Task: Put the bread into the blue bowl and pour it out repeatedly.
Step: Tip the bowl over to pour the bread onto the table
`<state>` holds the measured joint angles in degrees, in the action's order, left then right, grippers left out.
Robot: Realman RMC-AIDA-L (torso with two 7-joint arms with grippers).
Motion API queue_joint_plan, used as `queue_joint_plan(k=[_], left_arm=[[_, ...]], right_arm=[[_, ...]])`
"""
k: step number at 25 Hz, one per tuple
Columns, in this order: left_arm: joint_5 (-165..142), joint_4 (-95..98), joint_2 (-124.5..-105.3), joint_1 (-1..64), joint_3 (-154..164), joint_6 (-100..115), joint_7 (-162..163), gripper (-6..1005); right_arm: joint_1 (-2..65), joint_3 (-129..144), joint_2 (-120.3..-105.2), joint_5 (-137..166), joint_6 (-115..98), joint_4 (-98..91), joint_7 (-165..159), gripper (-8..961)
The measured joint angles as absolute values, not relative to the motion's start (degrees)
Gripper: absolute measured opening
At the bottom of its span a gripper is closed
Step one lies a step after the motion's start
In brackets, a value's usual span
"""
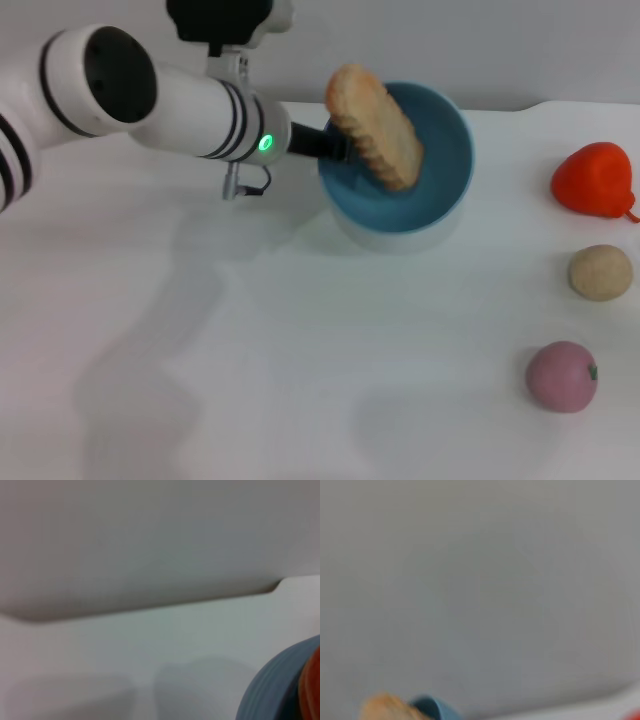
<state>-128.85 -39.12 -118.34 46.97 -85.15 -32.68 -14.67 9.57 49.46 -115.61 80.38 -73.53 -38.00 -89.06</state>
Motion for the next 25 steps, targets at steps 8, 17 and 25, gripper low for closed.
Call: queue_joint_plan(k=[8,17,25], left_arm=[[-128.46,-38.76,-118.6,48.46,-78.95,-23.91,-14.54,-1],[-128.36,-37.94,-118.99,47.52,-68.28,-6.81,-14.33,0],[-128.18,-33.84,-119.08,47.02,-57.37,12.02,-13.05,0]], right_arm=[[10.12,45.0,-115.31,90.34,-72.42,-37.42,-95.97,402],[10.26,44.79,-115.31,92.95,-71.94,-37.22,-97.35,406],[10.03,44.73,-115.73,93.26,-71.53,-37.22,-97.5,417]])
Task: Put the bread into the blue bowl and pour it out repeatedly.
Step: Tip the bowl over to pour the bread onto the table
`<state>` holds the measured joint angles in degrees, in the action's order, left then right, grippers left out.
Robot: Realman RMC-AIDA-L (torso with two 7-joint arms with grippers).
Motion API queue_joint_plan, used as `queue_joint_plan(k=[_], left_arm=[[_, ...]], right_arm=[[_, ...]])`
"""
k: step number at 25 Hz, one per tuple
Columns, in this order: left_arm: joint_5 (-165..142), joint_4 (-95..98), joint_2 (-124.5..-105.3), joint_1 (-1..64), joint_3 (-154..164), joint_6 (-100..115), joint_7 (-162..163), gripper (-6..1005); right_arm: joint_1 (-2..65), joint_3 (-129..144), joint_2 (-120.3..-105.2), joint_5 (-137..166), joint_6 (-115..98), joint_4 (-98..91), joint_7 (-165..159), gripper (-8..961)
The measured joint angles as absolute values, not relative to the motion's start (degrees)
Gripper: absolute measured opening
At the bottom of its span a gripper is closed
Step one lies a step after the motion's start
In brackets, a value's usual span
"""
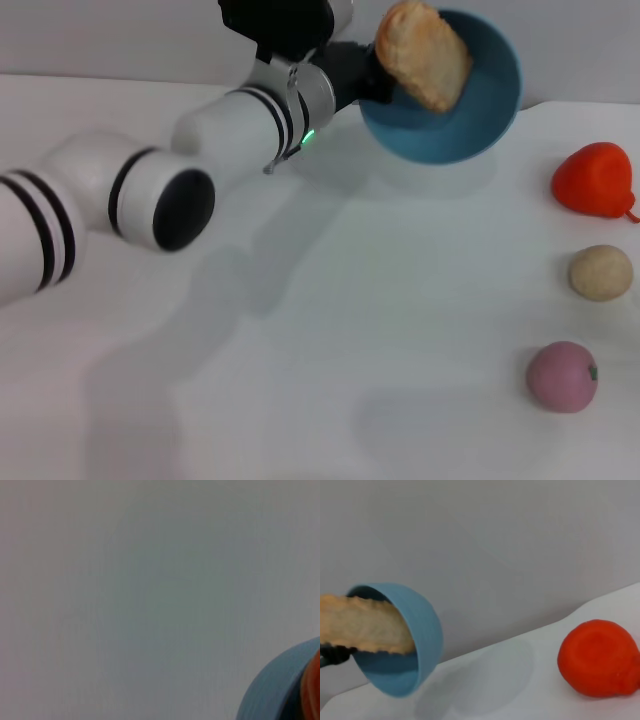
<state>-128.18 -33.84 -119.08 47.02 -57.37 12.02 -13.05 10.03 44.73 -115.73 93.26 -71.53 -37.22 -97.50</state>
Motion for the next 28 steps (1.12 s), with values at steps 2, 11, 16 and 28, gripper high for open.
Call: queue_joint_plan(k=[2,11,16,28], left_arm=[[-127.98,-33.18,-119.09,46.15,-53.45,18.38,-13.2,0],[-127.69,-30.61,-119.1,46.14,-47.55,28.31,-18.77,0],[-127.41,-30.3,-119.09,46.7,-47.84,28.32,-19.57,-1],[-117.0,-29.46,-119.05,47.7,-50.17,23.36,-19.02,-1]], right_arm=[[9.89,44.73,-115.86,93.28,-71.47,-37.23,-97.52,420],[9.85,44.74,-116.1,93.34,-71.45,-37.16,-97.55,432],[10.07,44.74,-116.34,93.35,-71.44,-37.08,-98.36,439],[11.3,44.93,-116.29,93.35,-72.04,-37.3,-103.19,455]])
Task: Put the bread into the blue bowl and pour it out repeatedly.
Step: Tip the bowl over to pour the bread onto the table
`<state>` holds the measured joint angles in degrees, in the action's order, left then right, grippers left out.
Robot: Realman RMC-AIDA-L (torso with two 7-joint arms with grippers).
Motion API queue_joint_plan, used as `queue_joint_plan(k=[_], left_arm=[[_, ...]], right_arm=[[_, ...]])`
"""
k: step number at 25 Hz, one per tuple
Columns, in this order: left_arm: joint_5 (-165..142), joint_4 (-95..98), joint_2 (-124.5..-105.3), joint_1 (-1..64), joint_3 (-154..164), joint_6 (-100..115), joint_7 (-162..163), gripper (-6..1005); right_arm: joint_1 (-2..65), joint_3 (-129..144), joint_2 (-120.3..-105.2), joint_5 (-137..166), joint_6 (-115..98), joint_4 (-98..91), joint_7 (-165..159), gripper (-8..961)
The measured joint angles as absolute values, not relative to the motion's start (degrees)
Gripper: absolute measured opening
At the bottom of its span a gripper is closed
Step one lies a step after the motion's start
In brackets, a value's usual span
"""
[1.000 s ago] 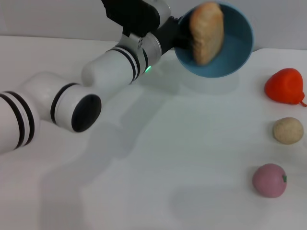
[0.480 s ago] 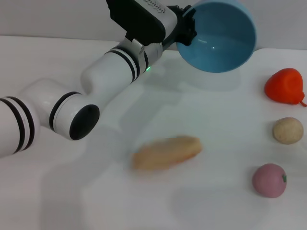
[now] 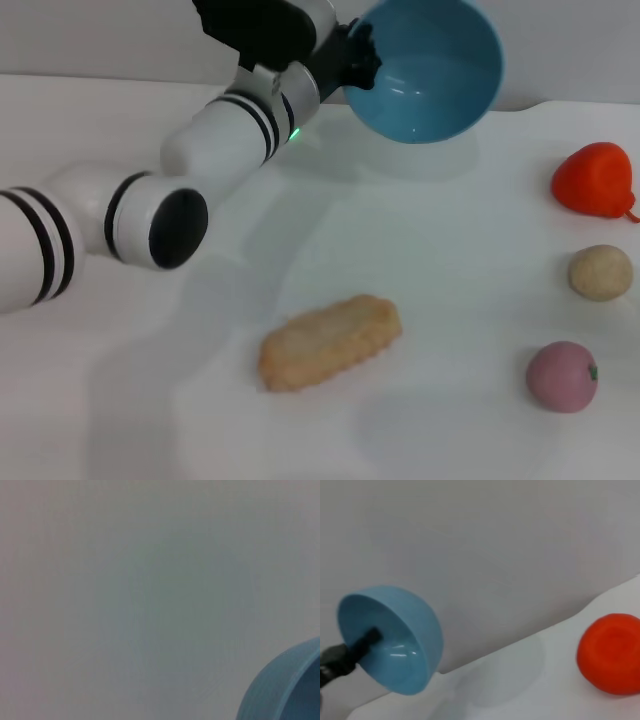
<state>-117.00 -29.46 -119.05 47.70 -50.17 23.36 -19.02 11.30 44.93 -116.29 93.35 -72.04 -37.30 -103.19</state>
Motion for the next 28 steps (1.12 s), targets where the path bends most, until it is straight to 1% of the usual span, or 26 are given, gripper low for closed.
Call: queue_joint_plan(k=[9,12,17,24,28], left_arm=[[-116.68,-30.58,-118.34,51.31,-70.41,-5.64,-19.06,-1],[-117.19,-30.58,-118.07,51.8,-74.96,-13.58,-19.24,-1],[-121.6,-30.25,-117.7,52.73,-83.25,-26.57,-18.99,-1],[-128.26,-32.89,-117.43,50.77,-97.55,-40.04,-18.71,0],[-133.79,-34.84,-117.05,49.89,-103.66,-44.98,-15.02,0]], right_arm=[[15.43,45.44,-115.68,97.21,-76.59,-40.2,-103.93,468],[17.6,45.55,-116.33,102.67,-77.67,-44.37,-106.55,472],[21.66,46.57,-118.35,113.0,-81.86,-54.22,-112.61,479],[25.99,59.8,-118.31,120.04,-84.74,-63.54,-119.43,488],[29.0,72.97,-118.59,126.24,-85.0,-68.96,-123.65,494]])
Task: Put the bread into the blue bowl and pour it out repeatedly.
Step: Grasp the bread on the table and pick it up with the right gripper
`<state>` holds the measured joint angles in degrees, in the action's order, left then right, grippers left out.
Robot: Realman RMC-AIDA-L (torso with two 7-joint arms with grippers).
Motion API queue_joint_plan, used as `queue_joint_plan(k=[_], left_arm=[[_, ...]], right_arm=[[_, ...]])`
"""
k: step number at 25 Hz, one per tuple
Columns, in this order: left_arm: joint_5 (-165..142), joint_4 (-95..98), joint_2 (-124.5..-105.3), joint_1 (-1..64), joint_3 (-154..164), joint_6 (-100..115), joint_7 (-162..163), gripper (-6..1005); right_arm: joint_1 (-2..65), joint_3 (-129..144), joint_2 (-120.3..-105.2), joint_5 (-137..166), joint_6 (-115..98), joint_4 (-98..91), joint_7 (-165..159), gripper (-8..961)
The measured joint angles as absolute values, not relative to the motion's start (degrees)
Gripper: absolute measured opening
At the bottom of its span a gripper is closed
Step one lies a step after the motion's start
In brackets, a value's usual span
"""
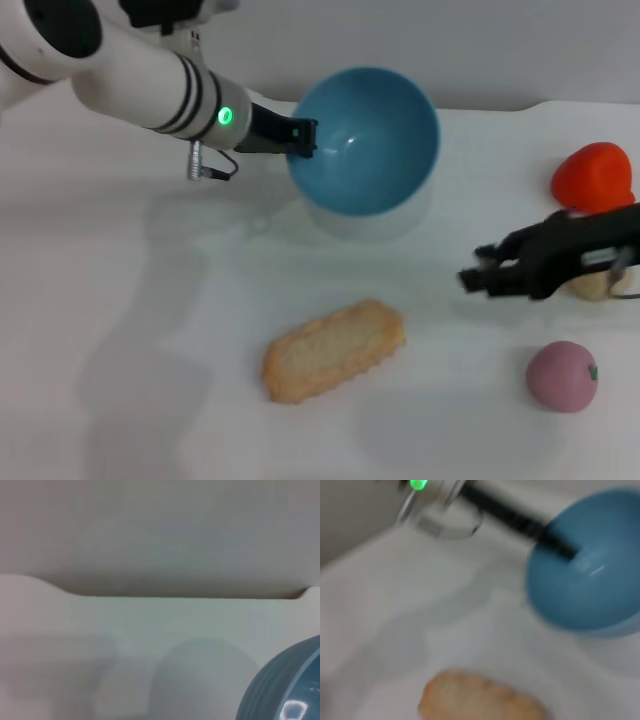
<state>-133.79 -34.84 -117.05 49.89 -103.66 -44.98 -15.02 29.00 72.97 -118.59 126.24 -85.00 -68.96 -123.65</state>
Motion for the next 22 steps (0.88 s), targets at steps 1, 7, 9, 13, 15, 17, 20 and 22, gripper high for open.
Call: queue_joint_plan(k=[1,7,9,13,15,17,20,22], left_arm=[[-133.79,-34.84,-117.05,49.89,-103.66,-44.98,-15.02,0],[-135.17,-38.05,-116.9,48.36,-105.3,-47.49,-13.83,0],[-135.19,-38.71,-117.14,47.83,-105.35,-47.59,-13.81,0],[-135.22,-38.93,-117.22,47.49,-105.45,-47.96,-13.79,0],[-135.25,-38.94,-117.24,47.27,-105.75,-47.99,-13.76,0],[-135.26,-38.94,-117.24,47.24,-105.79,-47.96,-13.76,0],[-135.27,-38.94,-117.24,47.11,-105.84,-47.86,-13.74,0],[-135.27,-38.94,-117.25,46.97,-105.85,-47.76,-13.73,0]], right_arm=[[29.0,72.97,-118.59,126.24,-85.0,-68.96,-123.65,495],[33.68,86.21,-118.7,131.12,-83.21,-70.89,-126.14,503],[35.04,89.6,-118.71,131.62,-82.62,-70.69,-126.13,506],[36.7,96.11,-118.78,132.78,-79.9,-70.57,-125.41,511],[37.45,101.91,-118.9,133.75,-75.66,-70.57,-125.26,514],[37.54,103.43,-118.91,134.11,-74.31,-70.58,-125.28,550],[37.56,106.59,-118.95,135.07,-70.97,-70.58,-125.36,603],[37.55,110.05,-119.04,136.13,-67.11,-70.24,-125.49,639]])
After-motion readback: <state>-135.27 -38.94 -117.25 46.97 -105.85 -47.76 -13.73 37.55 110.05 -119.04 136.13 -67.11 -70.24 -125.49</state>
